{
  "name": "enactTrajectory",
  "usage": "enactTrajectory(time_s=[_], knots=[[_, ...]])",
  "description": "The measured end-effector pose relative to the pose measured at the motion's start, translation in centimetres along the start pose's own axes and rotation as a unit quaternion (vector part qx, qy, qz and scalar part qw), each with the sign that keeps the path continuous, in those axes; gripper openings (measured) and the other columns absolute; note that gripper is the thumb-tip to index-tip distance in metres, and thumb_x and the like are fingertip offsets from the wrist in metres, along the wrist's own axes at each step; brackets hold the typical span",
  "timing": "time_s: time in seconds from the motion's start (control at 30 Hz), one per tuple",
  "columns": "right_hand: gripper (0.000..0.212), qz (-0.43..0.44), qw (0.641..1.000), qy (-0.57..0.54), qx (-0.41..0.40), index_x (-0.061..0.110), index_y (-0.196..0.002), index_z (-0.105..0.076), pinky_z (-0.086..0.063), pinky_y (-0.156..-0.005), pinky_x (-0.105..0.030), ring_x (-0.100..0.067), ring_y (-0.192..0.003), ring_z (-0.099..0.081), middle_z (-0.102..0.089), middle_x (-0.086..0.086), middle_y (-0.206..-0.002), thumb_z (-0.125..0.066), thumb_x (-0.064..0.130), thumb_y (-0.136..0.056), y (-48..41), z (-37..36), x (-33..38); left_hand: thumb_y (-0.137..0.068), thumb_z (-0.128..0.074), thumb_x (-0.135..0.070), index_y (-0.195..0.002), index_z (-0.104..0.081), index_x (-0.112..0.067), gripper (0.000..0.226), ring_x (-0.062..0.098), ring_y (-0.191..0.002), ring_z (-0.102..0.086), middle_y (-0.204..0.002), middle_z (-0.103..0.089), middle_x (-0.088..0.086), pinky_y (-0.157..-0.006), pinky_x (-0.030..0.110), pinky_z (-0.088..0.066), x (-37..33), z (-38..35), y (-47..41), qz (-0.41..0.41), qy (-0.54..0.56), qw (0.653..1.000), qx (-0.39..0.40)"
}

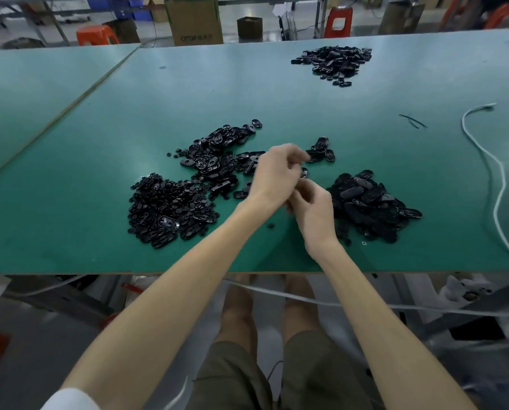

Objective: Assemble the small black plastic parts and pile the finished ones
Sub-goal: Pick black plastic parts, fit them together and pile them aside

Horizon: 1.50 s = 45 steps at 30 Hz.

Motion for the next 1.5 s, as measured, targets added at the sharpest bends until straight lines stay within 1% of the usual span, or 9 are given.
enactTrajectory(time_s=[0.13,0.23,0.5,0.63,0.77,0.97,1.07,1.2,1.5], knots=[[0.022,-0.006,1.0,-0.014,-0.006,0.015,-0.099,-0.075,-0.054,-0.065,-0.022,-0.006,-0.072,-0.069,-0.077,0.003,-0.08,-0.057,0.003,-0.102,0.1,0.2,-0.1,-0.094,-0.066,-0.012,-0.106,-0.075,-0.014,0.015,0.024,-0.106,-0.065,-0.11,-0.071,0.007,-0.097,0.04,-0.051,4.1,3.1,-0.3,0.052,-0.206,0.977,0.002],[0.021,-0.002,1.0,-0.014,0.001,0.014,-0.1,-0.074,-0.052,-0.063,-0.021,-0.006,-0.073,-0.068,-0.076,0.002,-0.081,-0.057,0.002,-0.102,0.0,0.0,-0.2,-0.092,-0.075,-0.032,-0.1,-0.076,-0.016,0.018,0.029,-0.111,-0.062,-0.113,-0.07,0.01,-0.099,0.042,-0.049,6.7,3.5,0.2,0.1,-0.277,0.954,0.052],[0.02,-0.003,1.0,-0.024,-0.014,0.016,-0.103,-0.073,-0.054,-0.068,-0.022,-0.006,-0.081,-0.07,-0.076,0.001,-0.088,-0.057,0.005,-0.103,0.1,0.4,-0.3,-0.095,-0.072,-0.024,-0.093,-0.072,-0.015,0.01,0.027,-0.104,-0.063,-0.104,-0.071,0.006,-0.096,0.043,-0.048,5.6,3.3,1.1,0.061,-0.19,0.98,0.026],[0.011,0.003,1.0,-0.008,-0.012,0.019,-0.104,-0.073,-0.056,-0.077,-0.032,-0.01,-0.086,-0.07,-0.076,0.002,-0.093,-0.062,0.021,-0.104,-0.1,0.3,-0.2,-0.099,-0.067,-0.023,-0.098,-0.06,-0.015,0.01,0.021,-0.092,-0.063,-0.094,-0.067,-0.002,-0.081,0.035,-0.051,4.3,2.3,1.8,0.015,-0.09,0.994,0.057],[0.026,0.0,1.0,0.004,-0.001,0.02,-0.092,-0.074,-0.052,-0.063,-0.028,-0.007,-0.07,-0.065,-0.073,0.009,-0.076,-0.059,0.036,-0.106,0.1,0.1,-0.1,-0.097,-0.069,-0.018,-0.098,-0.059,-0.016,0.01,0.016,-0.087,-0.064,-0.093,-0.068,-0.003,-0.08,0.033,-0.053,2.6,1.7,2.5,-0.08,-0.09,0.99,0.08],[0.008,-0.008,0.999,-0.04,-0.002,0.017,-0.101,-0.074,-0.053,-0.062,-0.023,-0.013,-0.083,-0.073,-0.077,0.0,-0.089,-0.067,0.021,-0.101,0.0,0.1,-0.2,-0.088,-0.08,-0.018,-0.098,-0.069,-0.014,0.015,0.009,-0.086,-0.062,-0.096,-0.07,-0.001,-0.072,0.011,-0.041,2.7,3.3,3.0,-0.098,-0.04,0.992,0.071],[0.009,-0.016,0.996,-0.085,-0.016,0.009,-0.105,-0.071,-0.056,-0.065,-0.023,-0.019,-0.087,-0.076,-0.075,-0.007,-0.097,-0.07,0.004,-0.097,0.0,0.5,-0.3,-0.094,-0.073,-0.016,-0.103,-0.07,-0.015,0.01,0.004,-0.084,-0.059,-0.101,-0.068,0.0,-0.08,0.015,-0.047,4.2,6.0,1.9,-0.062,-0.097,0.993,0.027],[0.015,-0.018,0.996,-0.092,-0.008,0.006,-0.107,-0.069,-0.058,-0.067,-0.023,-0.018,-0.085,-0.076,-0.074,-0.006,-0.097,-0.07,-0.003,-0.095,0.1,0.3,-0.3,-0.098,-0.065,-0.008,-0.109,-0.07,-0.01,0.012,0.022,-0.102,-0.063,-0.114,-0.066,0.01,-0.097,0.039,-0.054,8.5,11.0,0.9,0.056,-0.257,0.964,-0.043],[0.016,-0.013,0.996,-0.087,0.0,0.01,-0.105,-0.069,-0.057,-0.067,-0.022,-0.022,-0.09,-0.077,-0.075,-0.003,-0.097,-0.071,-0.001,-0.094,0.0,0.1,-0.3,-0.091,-0.078,-0.019,-0.095,-0.079,-0.011,0.008,0.026,-0.096,-0.068,-0.102,-0.074,0.008,-0.089,0.045,-0.057,12.1,13.4,2.0,0.124,-0.291,0.948,-0.038]])
Point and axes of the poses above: each hand's wrist, its own y-axis away from the middle knuckle, its own z-axis out of the back of the hand, x = y × z, the point moved 10 cm from there along -y, towards the middle knuckle
